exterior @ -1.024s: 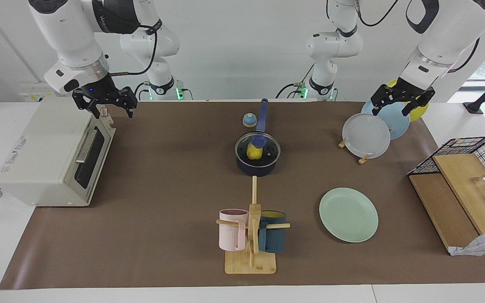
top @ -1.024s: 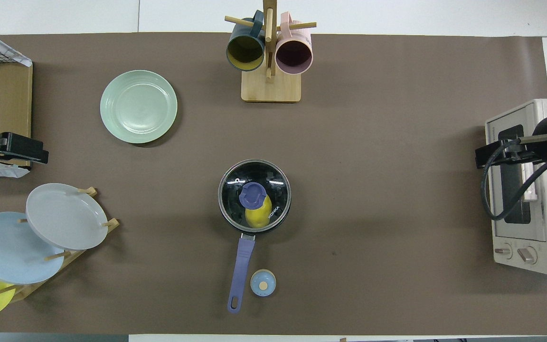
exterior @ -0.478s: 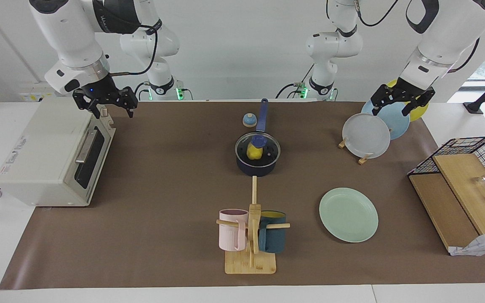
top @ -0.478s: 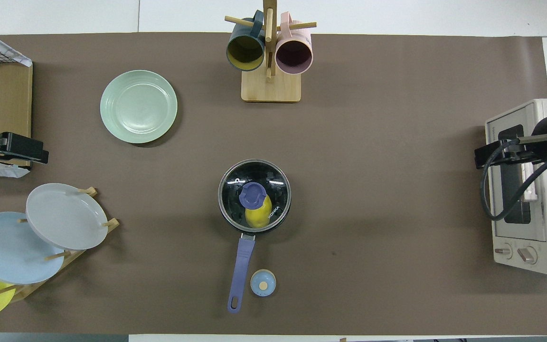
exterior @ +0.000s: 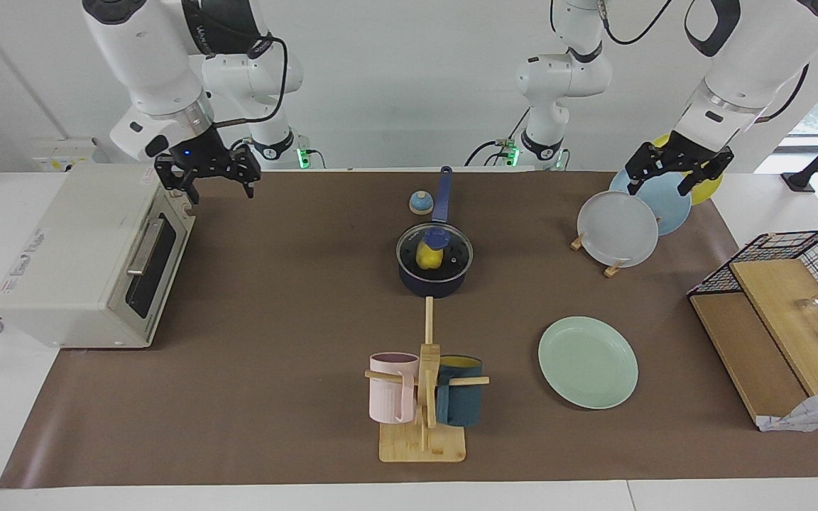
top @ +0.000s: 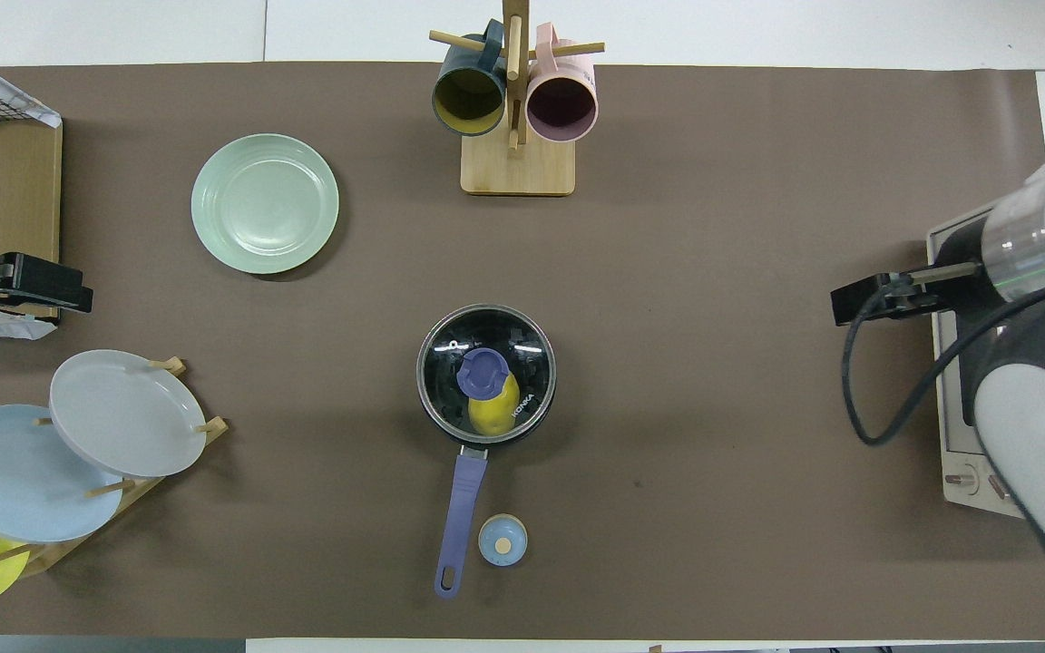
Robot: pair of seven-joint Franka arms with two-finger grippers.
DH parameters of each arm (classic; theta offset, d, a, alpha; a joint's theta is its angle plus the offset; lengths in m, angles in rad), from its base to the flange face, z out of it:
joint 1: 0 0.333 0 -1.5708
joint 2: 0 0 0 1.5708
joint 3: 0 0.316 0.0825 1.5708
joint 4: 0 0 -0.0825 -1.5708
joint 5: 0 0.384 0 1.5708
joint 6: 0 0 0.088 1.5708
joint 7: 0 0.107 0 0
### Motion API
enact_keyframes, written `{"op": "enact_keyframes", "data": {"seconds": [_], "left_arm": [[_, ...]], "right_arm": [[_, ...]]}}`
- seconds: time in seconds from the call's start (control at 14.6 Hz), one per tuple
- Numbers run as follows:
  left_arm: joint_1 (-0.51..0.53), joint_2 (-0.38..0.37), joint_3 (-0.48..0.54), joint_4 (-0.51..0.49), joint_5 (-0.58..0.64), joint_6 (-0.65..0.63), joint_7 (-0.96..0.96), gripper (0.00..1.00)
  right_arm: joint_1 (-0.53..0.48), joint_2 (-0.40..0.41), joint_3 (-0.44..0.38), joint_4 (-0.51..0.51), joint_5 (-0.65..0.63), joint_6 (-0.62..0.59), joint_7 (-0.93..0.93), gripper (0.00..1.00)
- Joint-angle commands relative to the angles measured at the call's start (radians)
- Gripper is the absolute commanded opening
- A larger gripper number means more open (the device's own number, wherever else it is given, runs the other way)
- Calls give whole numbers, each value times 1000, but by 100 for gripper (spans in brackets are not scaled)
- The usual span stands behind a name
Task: Transfer potato from pot to plate
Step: 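Reach the right gripper to the blue knob of the glass lid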
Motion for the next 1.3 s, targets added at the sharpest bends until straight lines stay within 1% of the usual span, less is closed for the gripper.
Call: {"op": "enact_keyframes", "data": {"seconds": [0.0,0.14,0.27,0.34,0.41,0.48,0.55,0.61,0.68,0.82,1.02,1.23], "left_arm": [[15,-5,-12,6,10,-18,-1,100],[15,-5,-12,6,10,-18,-1,100],[15,-5,-12,6,10,-18,1,100],[15,-5,-12,6,10,-18,1,100],[15,-5,-12,6,10,-18,-1,100],[15,-5,-13,6,10,-18,-1,100],[15,-5,-12,6,10,-19,-1,100],[15,-5,-12,6,10,-18,1,100],[15,-5,-12,6,10,-18,-1,100],[15,-7,-12,6,10,-18,-1,100],[15,-5,-12,6,10,-18,-1,100],[15,-5,-12,6,10,-18,-1,100]], "right_arm": [[137,97,19,104,29,1,211,100],[261,212,20,212,27,18,367,100],[401,304,19,272,12,57,483,100],[453,329,19,273,-2,105,538,100],[484,344,20,270,-2,172,592,100],[528,366,19,257,-8,208,621,100],[562,389,19,249,-49,223,621,100],[582,404,20,238,-110,246,620,100],[596,415,20,215,-143,280,614,100],[598,401,20,123,-151,382,556,100],[595,400,20,91,-154,407,537,100],[589,392,20,69,-154,412,477,100]]}}
